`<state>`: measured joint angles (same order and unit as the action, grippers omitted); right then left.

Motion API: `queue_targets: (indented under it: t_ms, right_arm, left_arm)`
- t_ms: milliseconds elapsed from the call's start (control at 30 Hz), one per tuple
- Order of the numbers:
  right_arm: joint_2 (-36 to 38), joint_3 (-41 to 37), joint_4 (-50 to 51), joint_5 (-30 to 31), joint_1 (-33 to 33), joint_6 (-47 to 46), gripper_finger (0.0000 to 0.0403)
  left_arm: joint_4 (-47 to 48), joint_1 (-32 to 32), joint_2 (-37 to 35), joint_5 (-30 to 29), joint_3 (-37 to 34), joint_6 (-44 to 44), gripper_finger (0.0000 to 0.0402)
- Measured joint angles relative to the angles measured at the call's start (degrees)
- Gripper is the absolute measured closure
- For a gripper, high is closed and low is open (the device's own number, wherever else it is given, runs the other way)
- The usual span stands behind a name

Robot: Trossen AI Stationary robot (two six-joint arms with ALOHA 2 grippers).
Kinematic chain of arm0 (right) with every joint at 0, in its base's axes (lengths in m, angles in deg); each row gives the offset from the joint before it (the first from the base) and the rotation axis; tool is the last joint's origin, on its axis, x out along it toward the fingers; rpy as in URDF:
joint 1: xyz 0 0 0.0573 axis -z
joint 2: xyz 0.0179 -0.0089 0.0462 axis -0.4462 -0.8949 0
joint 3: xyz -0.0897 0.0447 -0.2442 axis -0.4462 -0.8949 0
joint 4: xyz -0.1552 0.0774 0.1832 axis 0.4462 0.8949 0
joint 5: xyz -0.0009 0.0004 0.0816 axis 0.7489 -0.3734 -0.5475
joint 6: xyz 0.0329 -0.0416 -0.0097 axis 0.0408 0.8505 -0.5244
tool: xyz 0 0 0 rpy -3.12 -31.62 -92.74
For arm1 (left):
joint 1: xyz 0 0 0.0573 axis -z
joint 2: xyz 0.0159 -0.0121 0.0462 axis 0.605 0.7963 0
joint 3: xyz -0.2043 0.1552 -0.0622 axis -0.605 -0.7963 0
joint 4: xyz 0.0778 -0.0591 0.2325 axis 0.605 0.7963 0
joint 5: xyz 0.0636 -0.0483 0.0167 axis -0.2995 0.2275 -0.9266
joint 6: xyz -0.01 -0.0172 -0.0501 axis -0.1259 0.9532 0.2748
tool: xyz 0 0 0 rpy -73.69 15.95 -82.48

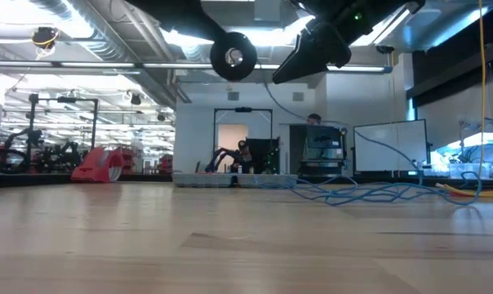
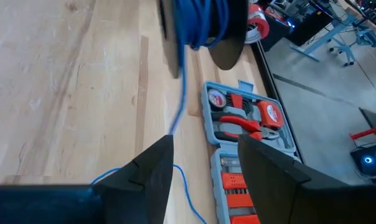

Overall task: Coil cords
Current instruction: Uncoil the blue wire from the spool

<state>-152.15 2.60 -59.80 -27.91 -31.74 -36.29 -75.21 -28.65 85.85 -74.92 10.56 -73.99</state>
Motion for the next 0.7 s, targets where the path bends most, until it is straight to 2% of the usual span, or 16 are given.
queue_targets:
  t_ms: [100,167,400,700]
  right_arm:
    - [0.0,0.0,-0.11,0.0,0.0,0.16,0.022]
    - [-0.1,0.0,-2.86,-0.47,0.05,2.66,0.022]
    - [-0.28,0.02,-8.85,-0.86,-0.02,2.69,0.022]
    - [-0.26,0.02,-3.59,-4.75,-0.01,-0.78,0.022]
  left_arm:
    - [-0.76,0.0,0.01,1.69,0.0,-0.83,0.0402]
    - [-1.64,-0.07,0.16,1.79,0.01,-0.82,0.0402]
    - [-1.32,-0.49,0.74,1.83,0.04,-0.84,0.0402]
    - [-1.6,-0.81,0.74,1.85,0.04,-1.0,0.0402]
